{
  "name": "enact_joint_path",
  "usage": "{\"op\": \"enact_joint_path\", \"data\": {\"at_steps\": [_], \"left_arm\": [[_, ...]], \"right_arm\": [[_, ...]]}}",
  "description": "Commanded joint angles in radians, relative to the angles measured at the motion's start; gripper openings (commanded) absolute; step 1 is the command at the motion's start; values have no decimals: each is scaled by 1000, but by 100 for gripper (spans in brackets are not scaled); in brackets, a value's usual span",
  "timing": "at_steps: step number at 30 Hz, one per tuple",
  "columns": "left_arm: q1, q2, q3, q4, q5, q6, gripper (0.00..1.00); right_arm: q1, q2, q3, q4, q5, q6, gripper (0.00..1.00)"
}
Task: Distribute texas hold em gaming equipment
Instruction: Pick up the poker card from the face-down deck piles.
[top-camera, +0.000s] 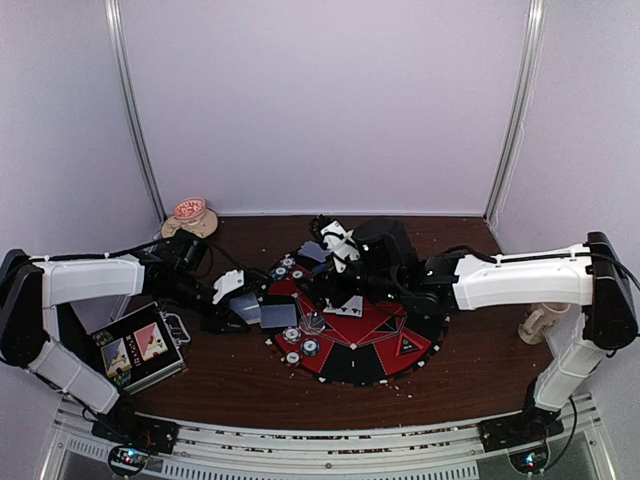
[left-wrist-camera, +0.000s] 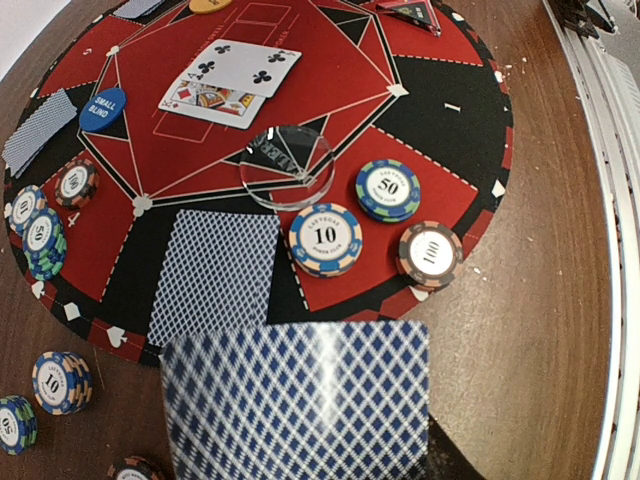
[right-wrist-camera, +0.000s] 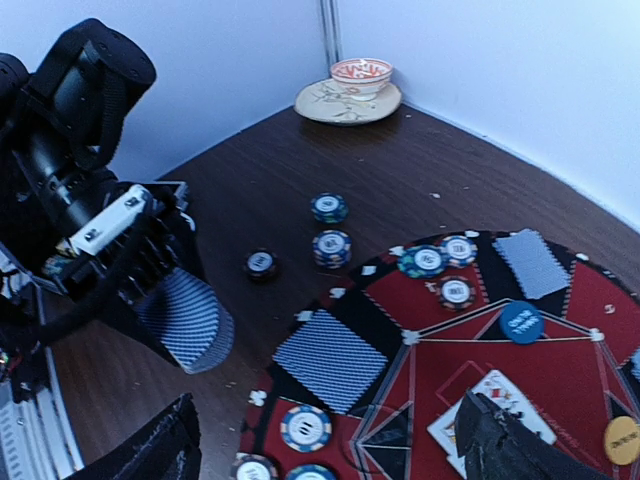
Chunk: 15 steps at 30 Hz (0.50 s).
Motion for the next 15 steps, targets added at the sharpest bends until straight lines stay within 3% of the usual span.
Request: {"op": "enact_joint_path", "data": {"at_steps": [1, 7, 15], "left_arm": [[0, -22, 5, 19, 21, 9, 45], [0, -24, 4, 19, 23, 11, 46], [0, -22, 5, 20, 23, 11, 46]], "right_arm": [[5, 89, -6, 148, -218, 247, 90], [5, 252, 71, 258, -361, 369, 90], [4, 386, 181, 313, -427, 465, 90]]}}
